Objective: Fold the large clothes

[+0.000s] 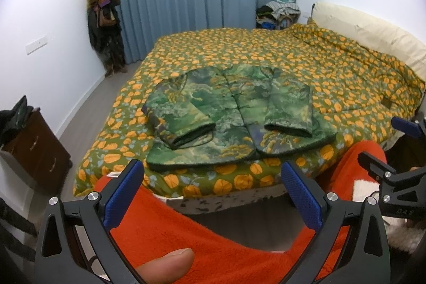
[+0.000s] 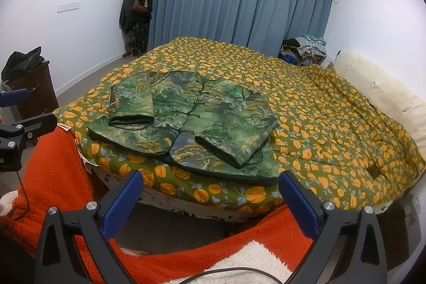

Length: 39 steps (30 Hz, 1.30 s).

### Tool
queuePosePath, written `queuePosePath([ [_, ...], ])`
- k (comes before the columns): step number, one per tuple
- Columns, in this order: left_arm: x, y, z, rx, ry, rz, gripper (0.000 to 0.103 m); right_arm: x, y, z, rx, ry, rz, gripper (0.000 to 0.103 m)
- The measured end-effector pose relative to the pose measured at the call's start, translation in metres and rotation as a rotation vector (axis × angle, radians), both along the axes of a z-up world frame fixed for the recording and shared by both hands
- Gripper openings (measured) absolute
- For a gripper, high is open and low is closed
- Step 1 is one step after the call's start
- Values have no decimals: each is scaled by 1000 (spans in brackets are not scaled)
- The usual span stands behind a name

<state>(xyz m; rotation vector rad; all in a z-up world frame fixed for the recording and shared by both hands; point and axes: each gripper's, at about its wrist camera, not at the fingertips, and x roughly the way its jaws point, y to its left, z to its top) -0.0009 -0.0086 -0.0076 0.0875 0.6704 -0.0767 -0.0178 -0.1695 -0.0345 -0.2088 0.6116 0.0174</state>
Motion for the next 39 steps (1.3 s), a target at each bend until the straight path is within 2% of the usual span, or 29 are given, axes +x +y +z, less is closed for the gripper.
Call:
queuePosePath([
  [39, -2, -5, 3, 24, -10, -29, 102, 2, -3, 0, 4, 1, -9, 103],
])
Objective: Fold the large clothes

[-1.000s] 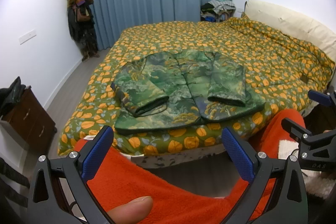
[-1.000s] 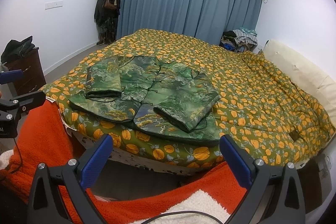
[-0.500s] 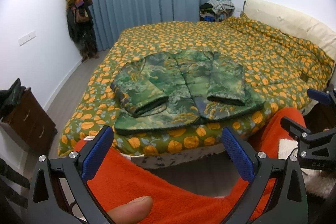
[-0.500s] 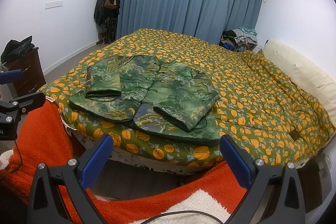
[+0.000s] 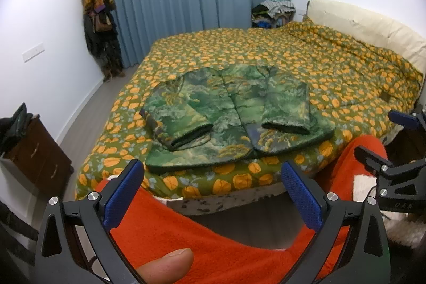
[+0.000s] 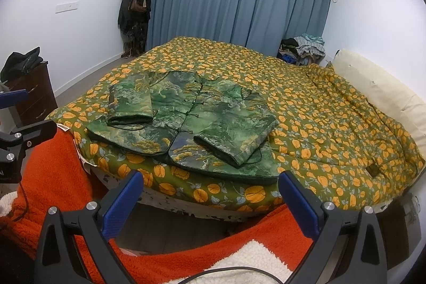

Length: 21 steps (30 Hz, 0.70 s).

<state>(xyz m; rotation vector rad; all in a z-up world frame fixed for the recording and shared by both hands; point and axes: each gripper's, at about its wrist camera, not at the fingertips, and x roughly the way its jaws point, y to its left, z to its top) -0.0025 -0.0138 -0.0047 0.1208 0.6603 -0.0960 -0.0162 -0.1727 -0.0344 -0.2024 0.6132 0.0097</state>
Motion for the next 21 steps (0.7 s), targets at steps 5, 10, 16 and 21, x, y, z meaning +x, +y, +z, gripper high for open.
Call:
queuePosePath([
  [5, -2, 0, 0, 2, 4, -3, 102, -1, 0, 3, -3, 2, 2, 103],
  [10, -3, 0, 1, 1, -2, 3, 102, -1, 0, 1, -3, 0, 3, 103],
  [16, -4, -1, 0, 6, 0, -5, 102, -1, 1, 1, 1, 1, -4, 103],
  [21, -5, -2, 1, 14, -7, -7, 102, 0, 2, 1, 1, 1, -1, 103],
])
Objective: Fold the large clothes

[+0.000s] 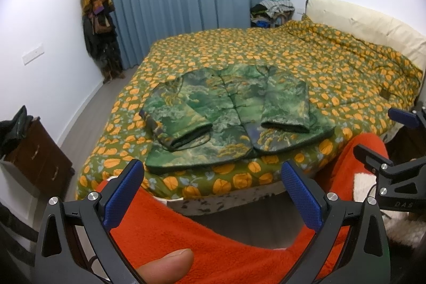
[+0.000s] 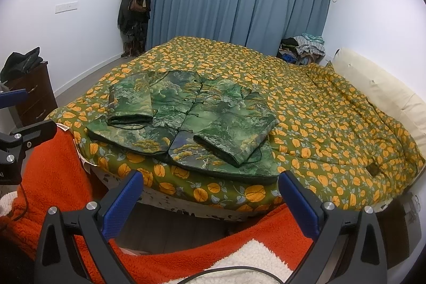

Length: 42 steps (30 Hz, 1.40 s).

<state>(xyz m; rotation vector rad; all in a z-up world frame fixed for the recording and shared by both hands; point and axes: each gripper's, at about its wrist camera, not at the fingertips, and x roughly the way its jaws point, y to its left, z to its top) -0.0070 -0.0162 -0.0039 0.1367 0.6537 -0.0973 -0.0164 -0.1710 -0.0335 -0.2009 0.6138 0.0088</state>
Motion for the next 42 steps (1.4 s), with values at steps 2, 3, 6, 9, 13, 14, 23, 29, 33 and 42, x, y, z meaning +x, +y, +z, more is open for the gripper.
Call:
queuePosePath([
  [2, -1, 0, 1, 5, -8, 2, 103, 0, 1, 0, 0, 1, -1, 103],
  [3, -1, -1, 1, 6, -12, 2, 103, 0, 1, 0, 0, -1, -2, 103],
  [6, -3, -2, 1, 1, -22, -12, 103, 1, 1, -1, -2, 2, 0, 103],
  [9, -4, -5, 0, -2, -25, -35, 103, 0, 1, 0, -4, 2, 0, 103],
  [13, -4, -4, 1, -21, -27, -39, 103, 0, 1, 0, -3, 2, 1, 103],
  [14, -4, -3, 1, -24, -27, -32, 103, 0, 1, -2, -3, 3, 2, 103],
  [23, -2, -3, 5, -18, -44, -25, 103, 2, 1, -2, -4, 9, 9, 103],
  [29, -2, -3, 9, -19, -51, -23, 103, 2, 2, -2, -6, 5, 12, 103],
  [33, -1, -2, 8, -12, -44, -11, 103, 3, 3, -2, -6, 7, 12, 103],
  [42, -2, -3, 7, -5, -45, -9, 103, 4, 2, 0, -8, 11, 15, 103],
])
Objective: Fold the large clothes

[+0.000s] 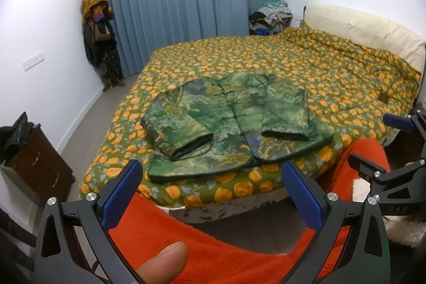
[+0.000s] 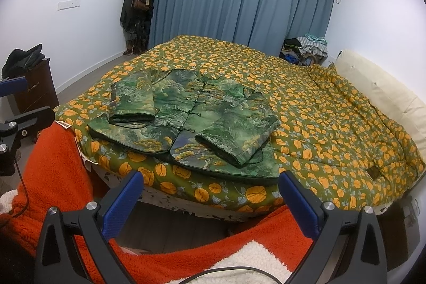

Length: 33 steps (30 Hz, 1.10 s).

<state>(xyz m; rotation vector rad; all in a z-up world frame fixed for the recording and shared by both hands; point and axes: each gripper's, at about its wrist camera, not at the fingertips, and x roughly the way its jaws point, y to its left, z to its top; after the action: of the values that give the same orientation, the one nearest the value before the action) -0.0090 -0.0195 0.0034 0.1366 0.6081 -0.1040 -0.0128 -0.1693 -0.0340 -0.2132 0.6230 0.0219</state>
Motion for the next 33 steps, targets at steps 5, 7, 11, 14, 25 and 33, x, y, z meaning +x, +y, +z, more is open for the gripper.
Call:
queuePosePath([
  [5, 1, 5, 1, -6, -2, 24, 103, -1, 0, 0, -5, -2, 5, 103],
  [7, 2, 8, 0, -7, -1, 35, 103, -1, 1, -1, -8, -4, 9, 103],
  [11, 7, 11, -3, -21, 20, 41, 103, -1, -1, -5, 3, 5, 8, 103],
  [14, 6, 8, -2, -16, 18, 32, 103, -1, -4, -5, 15, 4, 0, 103],
  [25, 4, 5, -3, -14, 9, 7, 103, -1, -1, -5, 0, 3, 12, 103],
  [33, 16, 23, 1, -37, -19, 29, 103, 9, -10, 11, 12, -46, 61, 103],
])
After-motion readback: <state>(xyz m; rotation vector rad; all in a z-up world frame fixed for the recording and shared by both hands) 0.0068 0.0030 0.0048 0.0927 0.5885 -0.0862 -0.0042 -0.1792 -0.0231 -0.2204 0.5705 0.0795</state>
